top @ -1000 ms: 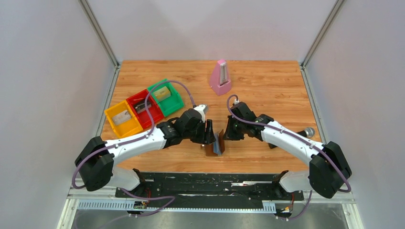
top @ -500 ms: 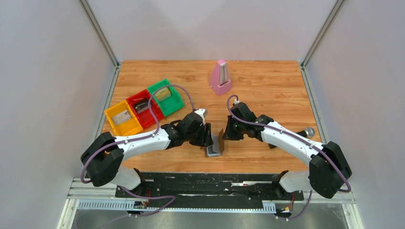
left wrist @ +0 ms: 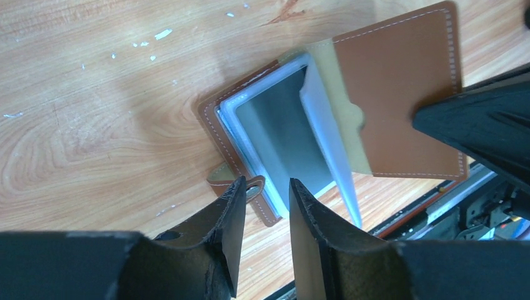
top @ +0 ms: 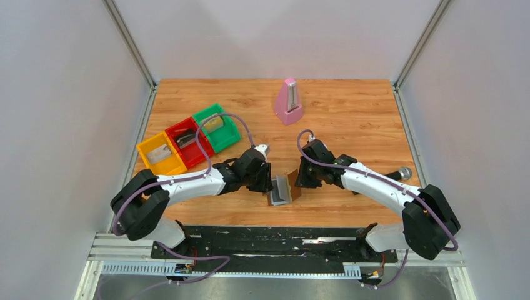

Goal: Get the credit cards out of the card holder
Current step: Open the card holder at the center of the board.

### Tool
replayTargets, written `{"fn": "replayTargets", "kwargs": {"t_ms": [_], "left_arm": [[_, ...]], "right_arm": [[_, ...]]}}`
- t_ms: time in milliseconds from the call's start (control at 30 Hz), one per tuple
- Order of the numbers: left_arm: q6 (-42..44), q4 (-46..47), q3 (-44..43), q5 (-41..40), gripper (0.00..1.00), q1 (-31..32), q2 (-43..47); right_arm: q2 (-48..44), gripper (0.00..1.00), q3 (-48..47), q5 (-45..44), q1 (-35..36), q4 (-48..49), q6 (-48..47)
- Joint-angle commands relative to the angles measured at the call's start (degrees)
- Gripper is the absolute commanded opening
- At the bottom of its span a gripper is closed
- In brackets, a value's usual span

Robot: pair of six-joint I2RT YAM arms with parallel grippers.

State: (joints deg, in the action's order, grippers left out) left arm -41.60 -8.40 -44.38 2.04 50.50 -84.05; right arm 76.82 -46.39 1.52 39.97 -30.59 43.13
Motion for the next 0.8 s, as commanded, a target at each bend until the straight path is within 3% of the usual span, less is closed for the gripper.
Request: {"fn": "replayTargets", "kwargs": {"t_ms": [0,600,767], "left_arm": [[1.41,0.76,-2.19,-0.64,0.39,-0.36,-1.68],[3.53,4.45,-8.26,6.77,0.32,-0.32,-8.27],[3.15,7.85,-8.31,11.32,0.33,-0.32,-9.78]], "right_arm": [[-0.66,0.15,0.57,-1.22,0.20,1.55,-0.68],[-2.66,0.15,1.57,-0.64,0.20,2.63,-1.10],[-4.96,0.21,0.80,-1.02,0.13,1.49,-1.47]]}}
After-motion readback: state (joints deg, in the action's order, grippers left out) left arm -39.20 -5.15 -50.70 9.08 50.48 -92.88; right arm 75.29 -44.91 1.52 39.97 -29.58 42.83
